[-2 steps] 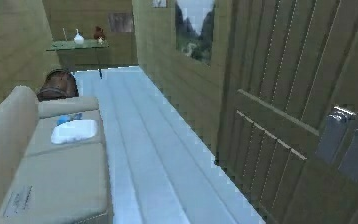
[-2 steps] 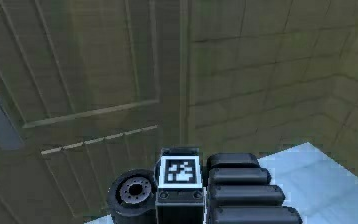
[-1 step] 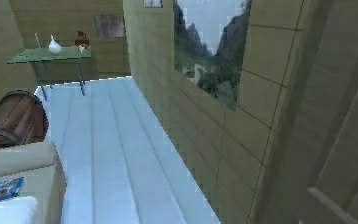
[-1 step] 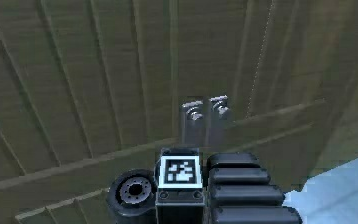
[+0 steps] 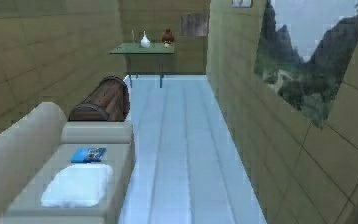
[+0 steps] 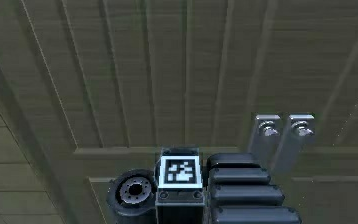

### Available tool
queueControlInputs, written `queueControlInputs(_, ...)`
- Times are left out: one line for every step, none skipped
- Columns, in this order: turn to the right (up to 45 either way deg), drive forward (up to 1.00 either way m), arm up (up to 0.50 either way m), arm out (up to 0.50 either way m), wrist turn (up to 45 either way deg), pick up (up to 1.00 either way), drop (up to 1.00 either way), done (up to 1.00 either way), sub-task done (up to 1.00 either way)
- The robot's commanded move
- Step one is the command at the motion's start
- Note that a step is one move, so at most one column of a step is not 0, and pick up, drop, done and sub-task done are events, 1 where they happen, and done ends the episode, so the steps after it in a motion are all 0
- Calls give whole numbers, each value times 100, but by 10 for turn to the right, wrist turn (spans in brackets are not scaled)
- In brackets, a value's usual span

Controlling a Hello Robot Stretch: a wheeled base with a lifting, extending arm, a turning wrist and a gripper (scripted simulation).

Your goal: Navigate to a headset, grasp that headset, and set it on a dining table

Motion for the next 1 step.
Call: queueControlInputs(0, 100, 0, 0, 0, 0, 0, 0, 0)
